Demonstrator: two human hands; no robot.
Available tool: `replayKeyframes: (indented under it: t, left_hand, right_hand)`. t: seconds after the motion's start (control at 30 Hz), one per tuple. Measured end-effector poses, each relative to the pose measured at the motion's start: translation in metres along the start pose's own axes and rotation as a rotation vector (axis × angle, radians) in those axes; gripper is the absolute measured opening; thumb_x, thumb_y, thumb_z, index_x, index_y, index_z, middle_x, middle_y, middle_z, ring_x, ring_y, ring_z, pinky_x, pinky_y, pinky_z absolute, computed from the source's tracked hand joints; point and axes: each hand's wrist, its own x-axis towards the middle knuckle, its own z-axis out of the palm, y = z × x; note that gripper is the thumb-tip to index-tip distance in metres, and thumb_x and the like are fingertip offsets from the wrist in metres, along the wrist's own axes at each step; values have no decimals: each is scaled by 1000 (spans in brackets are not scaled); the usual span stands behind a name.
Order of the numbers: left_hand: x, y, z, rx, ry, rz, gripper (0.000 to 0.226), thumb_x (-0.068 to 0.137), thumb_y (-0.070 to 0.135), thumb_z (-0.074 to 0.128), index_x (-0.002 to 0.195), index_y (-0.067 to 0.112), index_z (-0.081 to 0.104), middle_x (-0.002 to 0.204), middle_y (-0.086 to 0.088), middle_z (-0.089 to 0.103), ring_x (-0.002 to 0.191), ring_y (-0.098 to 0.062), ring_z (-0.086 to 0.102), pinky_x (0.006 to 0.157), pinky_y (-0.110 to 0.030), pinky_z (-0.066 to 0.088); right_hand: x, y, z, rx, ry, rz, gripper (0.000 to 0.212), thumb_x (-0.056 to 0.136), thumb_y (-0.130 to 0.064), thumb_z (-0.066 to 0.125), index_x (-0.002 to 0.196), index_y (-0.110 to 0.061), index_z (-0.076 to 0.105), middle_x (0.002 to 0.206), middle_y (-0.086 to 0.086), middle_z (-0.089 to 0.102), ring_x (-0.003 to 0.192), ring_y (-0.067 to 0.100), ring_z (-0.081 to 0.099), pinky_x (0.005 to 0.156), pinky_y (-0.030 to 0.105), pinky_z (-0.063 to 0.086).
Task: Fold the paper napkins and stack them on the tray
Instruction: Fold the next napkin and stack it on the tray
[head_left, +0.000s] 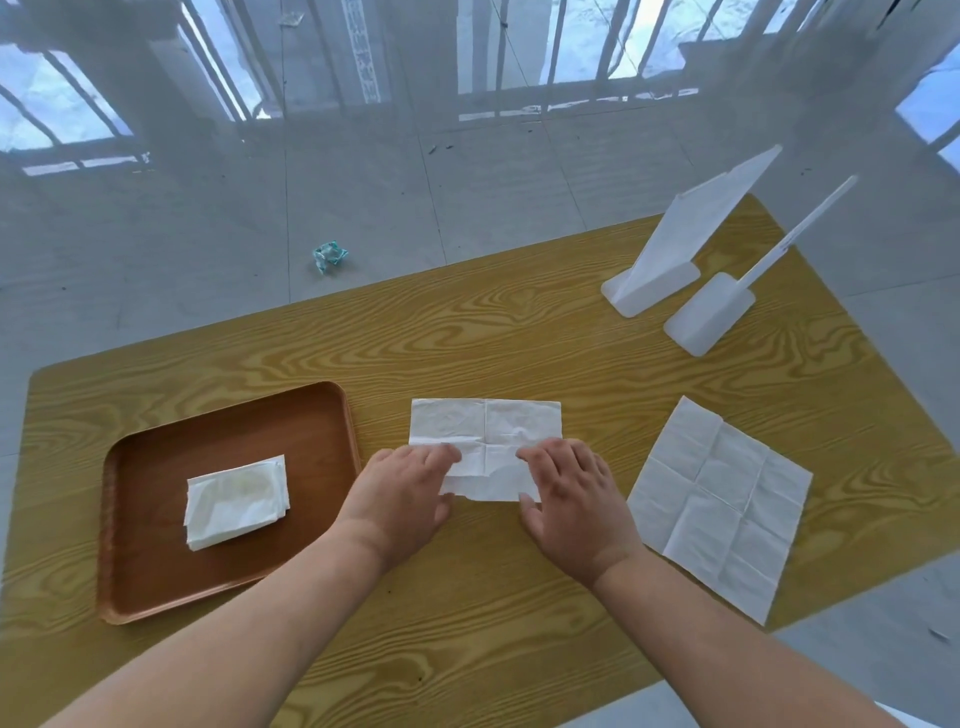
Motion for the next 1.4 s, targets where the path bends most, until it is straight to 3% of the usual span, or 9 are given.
replayKeyframes:
  t: [0.13,0.3,0.47,0.53,0.67,0.9,1.07,1.17,1.4]
  left_hand:
    - [12,-7,-3,-177,-76,-142,38,89,56,63,120,34,62,116,15,65,112,-12,58,95,-33,48]
    - [21,-10,-8,-375,-138,-334,18,93,50,63,87,34,65,82,15,67,77,-4,62,62,-27,50]
    - [19,-10,-3,-194,44,-296,31,94,47,65,113,25,61,112,8,61,103,-16,58,90,-38,54]
    - [15,-10,3,-77,129,-90,30,92,41,69,113,21,62,110,4,60,101,-19,58,90,-41,55]
    - [7,-8,14,140,120,306,17,93,35,63,97,20,71,101,-1,66,90,-24,63,79,-42,57]
    - [11,-5,13,201,-115,177,57,91,60,59,132,21,64,128,-2,64,108,-23,63,87,-41,57]
    - [18,-3,14,267,-46,231,40,94,52,62,117,21,70,112,-2,68,95,-23,64,79,-41,56]
    - [18,-1,13,211,4,271,52,85,51,75,124,17,71,117,-4,70,99,-25,67,81,-42,58]
    - [13,5,11,115,-166,238,74,88,67,57,149,26,46,151,3,50,133,-21,49,110,-38,41]
  right_hand:
    - [14,3,-2,161,-102,212,48,91,-34,62,136,-20,54,130,0,57,126,24,47,108,39,41]
    - [33,13,-6,342,-163,360,13,92,-29,56,95,-24,67,91,-9,65,94,17,59,76,34,51]
    - [31,19,-4,110,6,238,19,88,-24,67,105,-19,61,98,-2,59,94,19,52,86,34,46]
    - [26,17,-3,63,48,75,18,86,-20,68,103,-18,62,96,-1,60,90,21,53,86,37,49]
    - [16,11,5,-13,-136,-200,22,95,-31,54,112,-21,64,108,-1,62,106,22,55,94,39,49]
    - [11,5,15,-75,-243,-137,55,96,-45,54,145,-22,49,142,5,54,133,26,47,110,43,42]
    - [14,4,14,-88,-210,-159,38,97,-36,55,132,-22,58,130,2,60,120,25,55,101,40,49]
    - [15,3,14,-102,-190,-171,19,100,-25,47,109,-20,64,113,0,63,107,24,57,92,39,49]
    - [17,-4,5,24,-137,-113,12,94,-22,49,89,-18,60,89,-1,61,85,20,55,80,38,51]
